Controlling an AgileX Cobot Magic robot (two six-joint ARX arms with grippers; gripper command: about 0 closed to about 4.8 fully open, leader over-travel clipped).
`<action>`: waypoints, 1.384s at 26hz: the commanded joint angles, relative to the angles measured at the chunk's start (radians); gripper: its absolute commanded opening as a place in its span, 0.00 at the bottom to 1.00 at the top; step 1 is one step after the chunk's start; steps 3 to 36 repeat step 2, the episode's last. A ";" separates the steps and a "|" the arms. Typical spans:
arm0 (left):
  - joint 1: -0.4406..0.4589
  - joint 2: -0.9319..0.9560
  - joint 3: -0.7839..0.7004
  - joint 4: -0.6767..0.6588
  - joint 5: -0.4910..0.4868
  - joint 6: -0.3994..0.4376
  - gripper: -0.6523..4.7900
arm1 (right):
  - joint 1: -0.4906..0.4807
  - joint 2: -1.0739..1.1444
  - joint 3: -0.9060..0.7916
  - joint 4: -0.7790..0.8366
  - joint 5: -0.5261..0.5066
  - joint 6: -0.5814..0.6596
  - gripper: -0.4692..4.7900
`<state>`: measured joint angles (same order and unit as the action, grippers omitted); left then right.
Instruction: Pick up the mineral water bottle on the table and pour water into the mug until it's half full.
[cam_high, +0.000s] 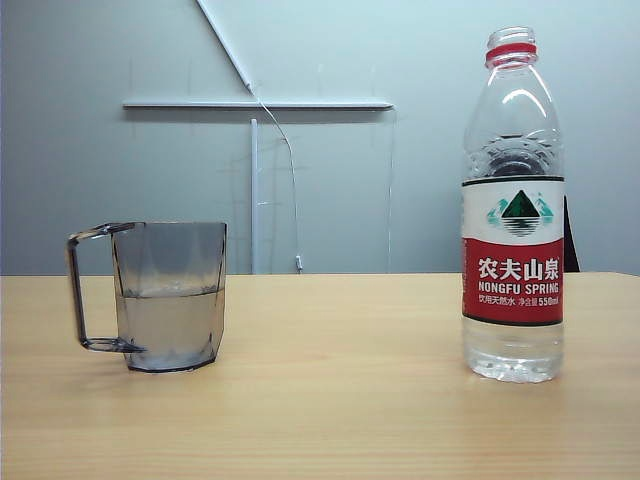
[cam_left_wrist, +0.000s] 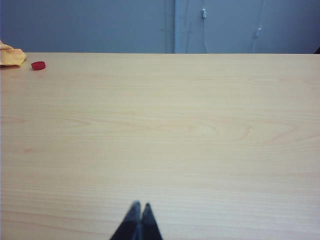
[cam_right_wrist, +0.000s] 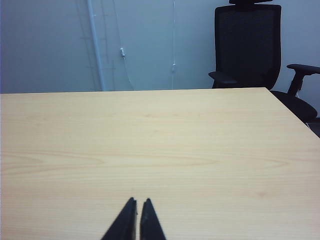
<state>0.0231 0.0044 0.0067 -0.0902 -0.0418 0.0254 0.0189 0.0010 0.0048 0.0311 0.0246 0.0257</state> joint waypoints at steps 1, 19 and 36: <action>0.000 0.002 0.002 0.009 0.001 -0.003 0.12 | 0.001 -0.002 -0.004 0.016 -0.001 -0.003 0.15; 0.000 0.002 0.002 0.009 0.001 -0.003 0.12 | 0.001 -0.002 -0.004 0.016 -0.001 -0.003 0.15; 0.000 0.002 0.002 0.009 0.001 -0.003 0.12 | 0.001 -0.002 -0.004 0.016 -0.001 -0.003 0.15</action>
